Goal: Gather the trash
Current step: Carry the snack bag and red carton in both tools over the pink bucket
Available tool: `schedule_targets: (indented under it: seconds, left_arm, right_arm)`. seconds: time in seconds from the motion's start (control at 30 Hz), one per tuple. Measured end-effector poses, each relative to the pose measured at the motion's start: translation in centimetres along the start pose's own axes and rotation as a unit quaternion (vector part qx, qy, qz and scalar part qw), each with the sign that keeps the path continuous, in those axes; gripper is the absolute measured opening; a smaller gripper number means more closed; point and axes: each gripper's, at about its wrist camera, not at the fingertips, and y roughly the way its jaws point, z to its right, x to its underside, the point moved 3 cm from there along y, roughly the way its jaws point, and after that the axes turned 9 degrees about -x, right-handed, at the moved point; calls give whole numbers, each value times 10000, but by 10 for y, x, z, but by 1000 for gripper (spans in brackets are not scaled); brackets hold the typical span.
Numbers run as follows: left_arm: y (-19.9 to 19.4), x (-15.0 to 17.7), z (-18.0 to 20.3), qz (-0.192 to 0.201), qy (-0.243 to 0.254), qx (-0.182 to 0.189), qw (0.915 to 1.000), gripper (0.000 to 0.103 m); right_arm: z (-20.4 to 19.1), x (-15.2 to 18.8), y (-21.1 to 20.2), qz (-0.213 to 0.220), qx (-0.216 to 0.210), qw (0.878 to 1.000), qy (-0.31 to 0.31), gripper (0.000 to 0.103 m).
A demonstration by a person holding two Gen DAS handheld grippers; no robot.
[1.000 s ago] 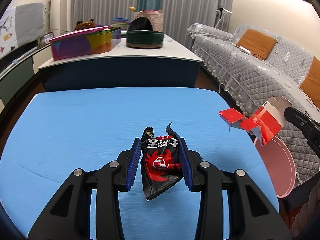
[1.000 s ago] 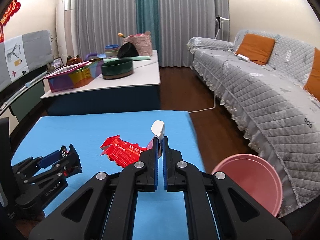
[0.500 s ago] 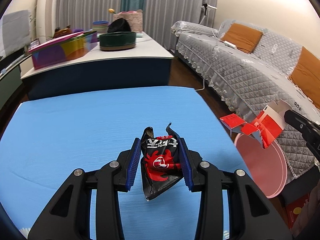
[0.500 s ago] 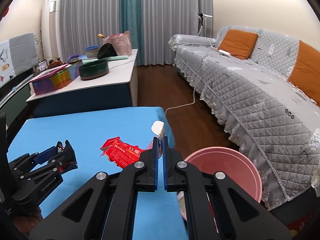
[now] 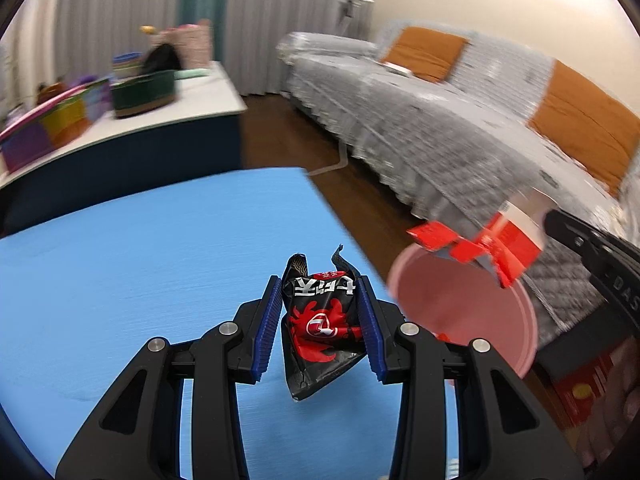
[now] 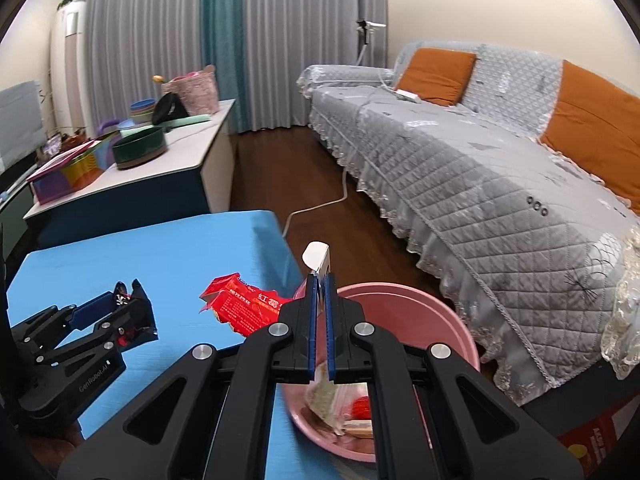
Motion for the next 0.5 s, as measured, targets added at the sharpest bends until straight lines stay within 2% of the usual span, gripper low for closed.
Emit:
schedule_targets:
  seconds: [0.1, 0.3, 0.5]
  left_arm:
    - [-1, 2, 25, 98, 306, 160, 9994, 38]
    - [-1, 4, 60, 144, 608, 447, 9970, 38]
    - [5, 5, 82, 51, 696, 552, 9960, 38]
  right_arm:
    - [17, 3, -1, -27, 139, 9998, 107, 4]
    - [47, 8, -5, -45, 388, 9985, 374, 4]
    - [71, 15, -9, -60, 565, 9972, 492, 4]
